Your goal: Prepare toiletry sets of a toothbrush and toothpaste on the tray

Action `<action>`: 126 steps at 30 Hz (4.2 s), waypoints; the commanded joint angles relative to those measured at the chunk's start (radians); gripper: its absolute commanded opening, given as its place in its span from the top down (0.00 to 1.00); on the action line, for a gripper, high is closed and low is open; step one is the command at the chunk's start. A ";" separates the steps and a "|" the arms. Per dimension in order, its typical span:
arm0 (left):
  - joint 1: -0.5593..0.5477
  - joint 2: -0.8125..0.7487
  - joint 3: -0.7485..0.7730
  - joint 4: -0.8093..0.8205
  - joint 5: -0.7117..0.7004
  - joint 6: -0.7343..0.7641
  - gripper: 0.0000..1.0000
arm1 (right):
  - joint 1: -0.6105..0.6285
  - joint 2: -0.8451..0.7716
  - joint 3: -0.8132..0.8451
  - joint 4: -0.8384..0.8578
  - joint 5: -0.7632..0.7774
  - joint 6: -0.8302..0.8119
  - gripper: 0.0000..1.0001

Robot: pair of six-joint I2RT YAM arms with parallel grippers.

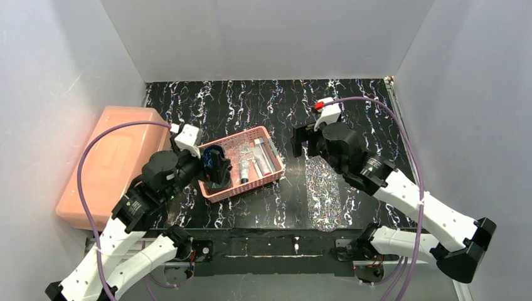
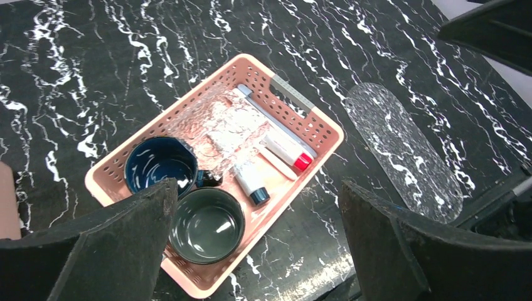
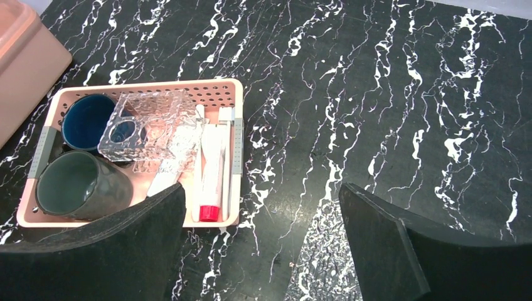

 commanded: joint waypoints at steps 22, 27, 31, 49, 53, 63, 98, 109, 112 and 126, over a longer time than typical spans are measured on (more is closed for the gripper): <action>-0.002 -0.132 -0.105 0.012 -0.130 0.000 0.01 | 0.001 0.238 0.247 -0.184 -0.073 -0.051 0.00; -0.002 -0.118 -0.100 0.007 -0.106 -0.002 0.01 | 0.001 0.352 0.296 -0.189 -0.086 -0.015 0.09; -0.002 -0.099 -0.091 -0.004 -0.088 -0.006 0.01 | 0.000 0.445 0.340 -0.188 -0.081 0.001 0.15; -0.001 -0.092 -0.086 -0.016 -0.099 -0.004 0.01 | -0.063 0.751 0.473 -0.164 -0.172 0.047 0.41; -0.002 -0.087 -0.085 -0.018 -0.096 -0.002 0.01 | -0.079 0.790 0.482 -0.157 -0.210 0.058 0.43; -0.001 -0.081 -0.083 -0.021 -0.096 0.004 0.01 | -0.094 0.860 0.506 -0.151 -0.248 0.065 0.52; -0.001 -0.040 -0.076 -0.025 -0.084 0.013 0.01 | -0.215 0.848 0.468 -0.134 -0.123 0.178 0.99; 0.001 -0.038 -0.074 -0.027 -0.094 0.015 0.01 | -0.377 0.844 0.502 -0.140 -0.133 0.146 0.99; 0.002 -0.036 -0.073 -0.028 -0.096 0.014 0.01 | -0.407 0.862 0.530 -0.146 -0.137 0.146 0.99; 0.007 -0.036 -0.072 -0.030 -0.099 0.016 0.01 | -0.456 0.979 0.672 -0.184 -0.139 0.137 0.99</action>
